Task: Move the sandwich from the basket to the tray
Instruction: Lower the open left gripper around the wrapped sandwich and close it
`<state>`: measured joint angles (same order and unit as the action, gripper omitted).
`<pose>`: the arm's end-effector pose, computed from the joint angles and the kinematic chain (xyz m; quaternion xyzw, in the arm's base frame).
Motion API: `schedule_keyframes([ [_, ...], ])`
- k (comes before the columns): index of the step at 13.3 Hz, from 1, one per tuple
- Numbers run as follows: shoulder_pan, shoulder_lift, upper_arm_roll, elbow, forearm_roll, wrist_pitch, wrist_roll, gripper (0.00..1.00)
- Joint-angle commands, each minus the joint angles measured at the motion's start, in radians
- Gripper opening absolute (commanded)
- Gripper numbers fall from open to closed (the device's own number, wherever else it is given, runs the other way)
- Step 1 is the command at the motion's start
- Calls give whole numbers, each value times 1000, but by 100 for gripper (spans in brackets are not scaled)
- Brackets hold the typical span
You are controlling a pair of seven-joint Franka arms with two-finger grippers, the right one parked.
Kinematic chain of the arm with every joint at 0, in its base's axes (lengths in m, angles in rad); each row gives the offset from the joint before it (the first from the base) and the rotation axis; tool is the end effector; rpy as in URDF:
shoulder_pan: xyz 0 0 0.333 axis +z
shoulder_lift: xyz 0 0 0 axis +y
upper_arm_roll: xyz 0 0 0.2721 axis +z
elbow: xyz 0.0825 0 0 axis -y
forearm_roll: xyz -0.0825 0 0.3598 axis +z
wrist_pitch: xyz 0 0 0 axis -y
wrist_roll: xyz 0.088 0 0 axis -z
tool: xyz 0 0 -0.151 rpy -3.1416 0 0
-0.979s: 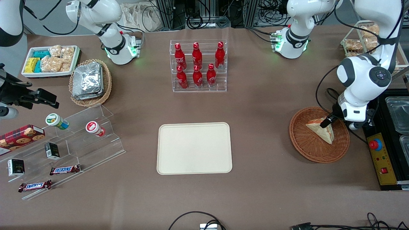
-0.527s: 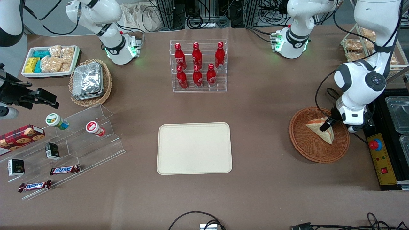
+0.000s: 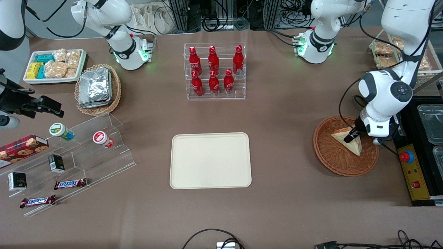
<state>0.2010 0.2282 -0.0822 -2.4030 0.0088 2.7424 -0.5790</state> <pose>0.4908 0.0563 0.1658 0.9391 0.3391 0.0528 0.0199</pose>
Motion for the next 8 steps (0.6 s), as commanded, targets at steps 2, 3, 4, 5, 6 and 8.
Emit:
schedule_keyframes([
  [2, -2, -3, -5, -2, 11, 19, -15, 22],
  [3, -2, -7, -7, 1, 11, 16, -12, 18],
  [4, -3, -12, -8, 4, 16, 8, -4, 17],
  [5, -3, -21, -10, 7, 17, -4, 30, 15],
  [6, -3, -27, -11, 16, 17, -36, 89, 16],
  [8, -14, -38, -27, 31, 17, -73, 193, 16],
])
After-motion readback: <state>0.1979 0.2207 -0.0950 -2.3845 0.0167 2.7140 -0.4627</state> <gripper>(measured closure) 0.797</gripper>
